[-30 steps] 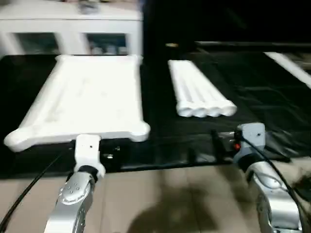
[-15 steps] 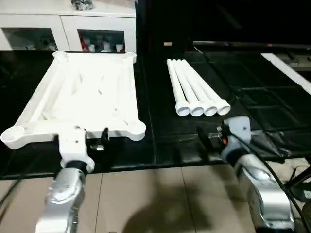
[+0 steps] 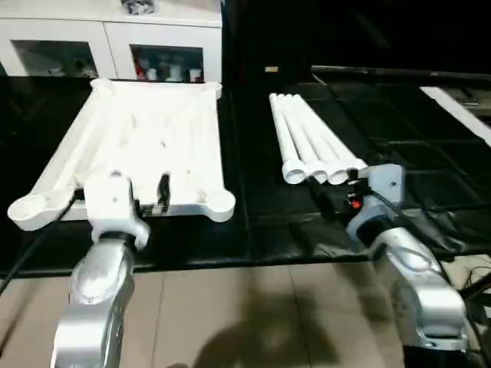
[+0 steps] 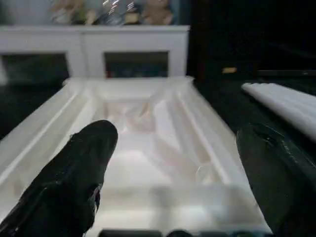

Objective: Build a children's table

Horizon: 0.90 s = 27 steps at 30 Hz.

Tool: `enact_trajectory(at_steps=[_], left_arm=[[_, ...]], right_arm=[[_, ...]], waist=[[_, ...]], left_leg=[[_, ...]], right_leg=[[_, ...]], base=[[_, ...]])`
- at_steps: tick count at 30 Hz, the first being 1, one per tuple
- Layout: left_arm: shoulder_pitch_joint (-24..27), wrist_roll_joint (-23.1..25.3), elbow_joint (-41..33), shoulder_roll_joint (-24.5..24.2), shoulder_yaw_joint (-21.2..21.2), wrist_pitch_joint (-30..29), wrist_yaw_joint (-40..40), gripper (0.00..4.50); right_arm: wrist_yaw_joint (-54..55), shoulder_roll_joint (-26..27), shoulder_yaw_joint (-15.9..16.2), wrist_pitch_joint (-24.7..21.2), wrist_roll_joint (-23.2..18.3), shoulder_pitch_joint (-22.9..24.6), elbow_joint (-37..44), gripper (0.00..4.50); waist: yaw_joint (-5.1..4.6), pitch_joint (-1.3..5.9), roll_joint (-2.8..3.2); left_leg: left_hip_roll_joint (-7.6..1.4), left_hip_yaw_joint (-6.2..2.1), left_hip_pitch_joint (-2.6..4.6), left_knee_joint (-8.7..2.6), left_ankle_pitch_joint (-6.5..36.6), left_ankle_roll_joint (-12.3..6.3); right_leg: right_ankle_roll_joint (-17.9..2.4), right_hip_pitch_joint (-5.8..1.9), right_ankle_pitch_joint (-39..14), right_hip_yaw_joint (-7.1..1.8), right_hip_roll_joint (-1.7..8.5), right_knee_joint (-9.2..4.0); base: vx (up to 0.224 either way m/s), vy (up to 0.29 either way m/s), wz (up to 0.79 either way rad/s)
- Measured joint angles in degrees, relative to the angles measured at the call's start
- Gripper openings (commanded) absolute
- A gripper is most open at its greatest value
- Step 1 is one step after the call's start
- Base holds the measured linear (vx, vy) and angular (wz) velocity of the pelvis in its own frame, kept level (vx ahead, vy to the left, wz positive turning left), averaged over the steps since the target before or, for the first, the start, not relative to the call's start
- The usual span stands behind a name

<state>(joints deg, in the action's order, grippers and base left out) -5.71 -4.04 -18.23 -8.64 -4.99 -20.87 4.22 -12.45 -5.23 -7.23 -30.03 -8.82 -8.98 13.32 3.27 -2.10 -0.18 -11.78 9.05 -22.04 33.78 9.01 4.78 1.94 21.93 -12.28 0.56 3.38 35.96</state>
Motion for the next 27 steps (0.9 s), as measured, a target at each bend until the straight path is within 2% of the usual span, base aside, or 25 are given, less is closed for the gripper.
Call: enact_trajectory(at_steps=[1,2,5,7,10,12,15,16,18,19,21,22,24,27], left_arm=[[-0.2,0.0,0.4,0.1,0.4,0.1,0.4,4.43],[-0.1,0.0,0.8,0.2,0.7,0.0,0.5,4.43],[0.8,0.5,1.2,0.3,2.5,-1.0,0.4,4.43],[0.8,0.6,1.2,0.1,2.5,-1.2,0.4,4.43],[0.6,0.9,1.3,-0.3,2.3,-1.2,0.4,4.43],[0.3,1.1,1.4,-0.3,2.0,-1.4,0.4,4.43],[0.1,1.4,1.4,-0.4,2.2,-1.5,0.6,4.43],[0.4,1.4,1.3,-0.3,2.3,-1.8,0.6,4.43],[0.9,1.3,0.9,-0.3,2.4,-2.3,0.6,4.43],[1.0,1.3,0.7,-0.5,2.3,-2.6,0.5,4.43],[1.2,1.4,0.7,-1.1,2.2,-3.0,0.6,4.43],[1.2,1.4,0.7,-1.3,1.7,-3.0,0.6,4.43],[1.1,1.4,0.7,-1.4,1.4,-3.0,0.6,4.43],[1.0,1.4,0.7,-1.5,1.3,-3.0,0.6,4.43]], right_arm=[[0.3,0.0,-0.2,-1.1,0.0,0.5,0.5,4.50],[0.7,-0.1,-0.2,-1.6,0.2,1.0,1.2,4.50],[0.9,1.1,-0.8,-0.8,-0.2,2.0,1.9,4.50],[1.6,2.3,-1.5,-0.8,-0.6,2.2,1.8,4.50],[2.7,2.3,-1.4,-1.1,-0.7,2.2,1.2,4.50],[2.3,1.4,-0.9,-1.6,-0.8,2.2,1.1,4.50],[1.9,1.1,-1.3,-2.0,-1.8,2.2,1.3,4.50],[2.1,1.6,-2.0,-2.8,-2.5,2.1,1.3,4.50],[2.7,2.7,-3.3,-3.6,-3.0,1.9,1.2,4.50],[3.3,3.1,-3.7,-3.6,-3.1,1.6,1.2,4.50],[4.1,3.5,-3.4,-3.0,-3.2,0.4,0.9,4.50],[4.3,3.4,-2.6,-2.6,-3.0,-0.4,0.8,4.50],[4.3,3.4,-1.6,-1.8,-2.8,-0.4,0.8,4.50],[4.3,3.3,-1.2,-2.0,-2.8,0.3,0.8,4.50]], waist=[[-0.27,0.13,0.38],[-0.40,0.18,0.50],[-1.27,0.19,0.46],[-1.41,0.18,0.47],[-1.27,0.12,0.72],[-1.11,0.13,0.65],[0.04,0.17,0.63],[0.45,0.23,0.71],[1.22,0.32,0.92],[1.64,0.33,0.92],[1.70,0.32,0.93],[1.71,0.32,0.92],[1.62,0.34,0.91],[1.35,0.33,0.92]], left_leg=[[0.01,0.02,0.01,-0.01,0.0,0.00],[-0.02,0.02,0.02,-0.06,0.0,0.00],[-0.09,-0.04,0.00,-0.16,0.0,0.02],[-0.08,-0.05,-0.01,-0.18,0.0,0.02],[-0.06,-0.04,-0.02,-0.10,0.0,0.01],[0.01,0.24,-0.06,-0.05,0.0,-0.03],[0.02,0.54,-0.31,0.51,0.4,-0.69],[0.10,0.44,-0.68,0.98,0.6,-1.07],[0.63,0.46,-1.06,1.71,0.5,-2.42],[1.20,0.73,-1.05,2.03,0.7,-3.17],[1.97,1.35,-1.11,1.93,0.9,-4.26],[2.46,1.81,-1.11,1.89,1.0,-4.92],[3.07,2.61,-0.98,1.89,1.1,-5.91],[4.19,3.62,-1.05,1.81,1.4,-7.23]], right_leg=[[0.0,0.01,0.0,-0.02,0.01,0.00],[0.0,0.03,0.0,0.00,-0.01,0.01],[-0.1,0.14,0.1,0.12,-0.19,0.02],[-0.2,0.20,0.1,0.11,-0.20,0.02],[-0.2,0.16,0.1,0.07,-0.08,0.01],[-0.2,0.15,0.1,0.01,0.04,0.00],[0.1,0.10,0.1,-0.21,0.26,-0.06],[0.4,0.09,0.1,-0.26,0.52,-0.06],[1.0,0.10,0.1,-0.35,1.23,-0.09],[1.3,0.11,0.2,-0.39,1.84,-0.27],[1.2,0.02,0.3,-1.23,2.22,-1.02],[1.2,-0.01,0.4,-1.32,2.90,-1.39],[1.2,-0.13,0.4,-1.41,3.50,-2.04],[1.3,-0.32,0.4,-1.46,5.02,-3.03]], base=[[0.000,0.000,0.00],[0.000,0.000,0.00],[0.000,0.000,0.00],[0.000,0.000,0.00],[0.000,0.000,0.00],[0.000,0.000,0.00],[0.000,0.000,0.00],[0.005,0.094,-0.02],[0.008,0.099,0.01],[0.001,0.137,0.07],[-0.005,0.143,0.05],[-0.031,0.154,0.04],[-0.033,0.155,0.07],[-0.028,0.153,0.02]])
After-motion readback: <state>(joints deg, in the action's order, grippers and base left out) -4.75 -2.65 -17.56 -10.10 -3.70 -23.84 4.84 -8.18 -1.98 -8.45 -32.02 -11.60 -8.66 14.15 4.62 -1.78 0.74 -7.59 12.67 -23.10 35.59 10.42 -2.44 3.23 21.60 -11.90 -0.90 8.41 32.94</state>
